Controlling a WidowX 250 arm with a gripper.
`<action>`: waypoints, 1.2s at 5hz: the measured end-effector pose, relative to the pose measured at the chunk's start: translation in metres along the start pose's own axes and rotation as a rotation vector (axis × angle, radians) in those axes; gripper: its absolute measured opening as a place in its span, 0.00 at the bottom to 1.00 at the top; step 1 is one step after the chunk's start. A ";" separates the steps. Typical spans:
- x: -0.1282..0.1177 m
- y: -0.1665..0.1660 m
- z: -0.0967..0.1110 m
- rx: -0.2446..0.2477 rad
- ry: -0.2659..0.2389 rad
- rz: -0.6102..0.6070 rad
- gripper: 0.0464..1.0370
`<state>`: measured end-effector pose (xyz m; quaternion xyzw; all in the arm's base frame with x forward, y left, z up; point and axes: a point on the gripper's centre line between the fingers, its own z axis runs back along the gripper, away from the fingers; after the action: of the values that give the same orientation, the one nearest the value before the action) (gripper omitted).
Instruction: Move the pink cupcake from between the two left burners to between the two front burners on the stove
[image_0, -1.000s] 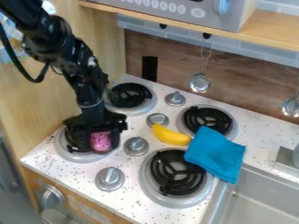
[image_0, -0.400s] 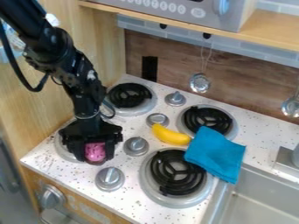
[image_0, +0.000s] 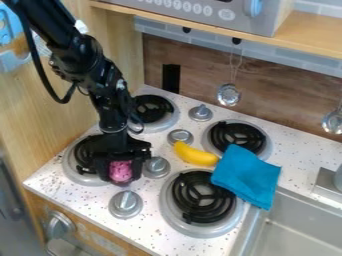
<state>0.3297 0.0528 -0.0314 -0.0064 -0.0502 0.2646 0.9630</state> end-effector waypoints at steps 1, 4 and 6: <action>0.004 -0.012 0.004 -0.005 -0.008 -0.012 0.82; -0.001 -0.019 0.003 -0.035 0.030 -0.020 0.97; 0.005 -0.012 0.027 -0.068 0.000 -0.019 0.96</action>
<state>0.3371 0.0448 -0.0033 -0.0386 -0.0591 0.2534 0.9648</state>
